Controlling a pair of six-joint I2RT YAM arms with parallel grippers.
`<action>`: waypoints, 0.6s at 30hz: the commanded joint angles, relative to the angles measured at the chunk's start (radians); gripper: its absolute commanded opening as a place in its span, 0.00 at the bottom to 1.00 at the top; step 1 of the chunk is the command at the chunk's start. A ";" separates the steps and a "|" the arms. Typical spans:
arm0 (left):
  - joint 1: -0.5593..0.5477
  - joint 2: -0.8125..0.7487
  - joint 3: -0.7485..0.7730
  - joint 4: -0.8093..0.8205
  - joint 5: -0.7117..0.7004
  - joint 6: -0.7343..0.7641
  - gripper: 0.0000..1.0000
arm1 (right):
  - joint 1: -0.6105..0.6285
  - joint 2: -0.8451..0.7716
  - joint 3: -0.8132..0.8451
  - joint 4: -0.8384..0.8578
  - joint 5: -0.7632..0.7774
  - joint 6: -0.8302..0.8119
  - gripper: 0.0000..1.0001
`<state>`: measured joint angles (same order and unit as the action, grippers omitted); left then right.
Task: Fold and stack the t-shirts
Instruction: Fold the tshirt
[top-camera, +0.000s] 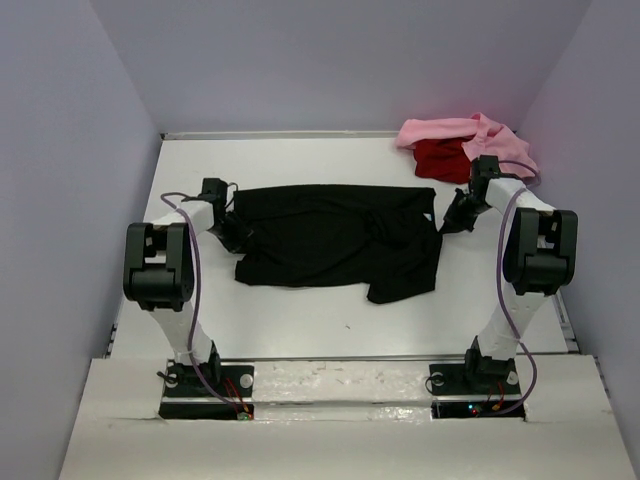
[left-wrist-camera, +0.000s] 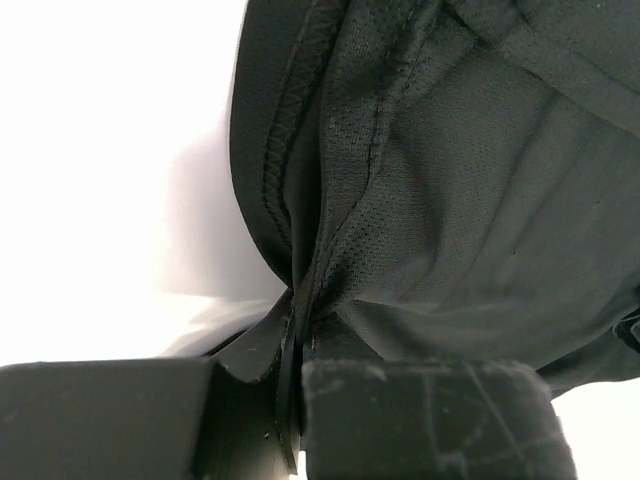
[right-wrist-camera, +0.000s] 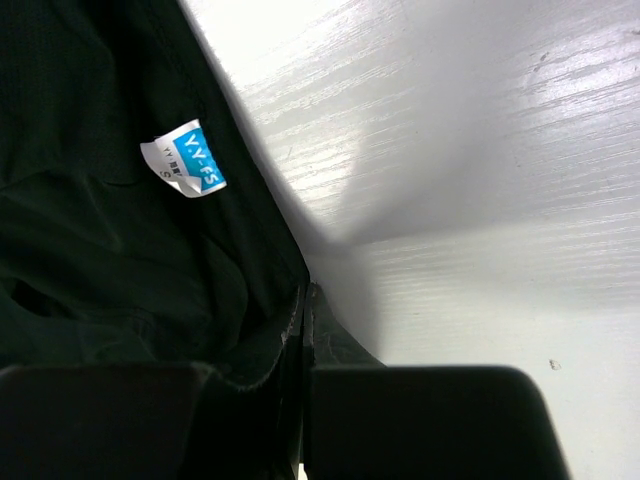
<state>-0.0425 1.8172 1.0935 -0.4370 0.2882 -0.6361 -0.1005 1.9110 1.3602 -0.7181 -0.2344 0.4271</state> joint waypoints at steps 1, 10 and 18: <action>0.033 0.024 -0.076 -0.065 -0.146 0.058 0.00 | 0.001 -0.027 0.014 0.011 0.021 0.009 0.00; 0.104 -0.016 -0.024 -0.085 -0.207 0.085 0.34 | 0.001 -0.020 0.020 0.009 0.015 0.002 0.00; 0.104 -0.033 -0.003 -0.071 -0.178 0.099 0.99 | 0.001 -0.026 0.033 0.031 -0.029 0.006 0.63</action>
<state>0.0517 1.7748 1.1145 -0.4660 0.1867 -0.5838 -0.0986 1.9110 1.3605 -0.7166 -0.2443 0.4290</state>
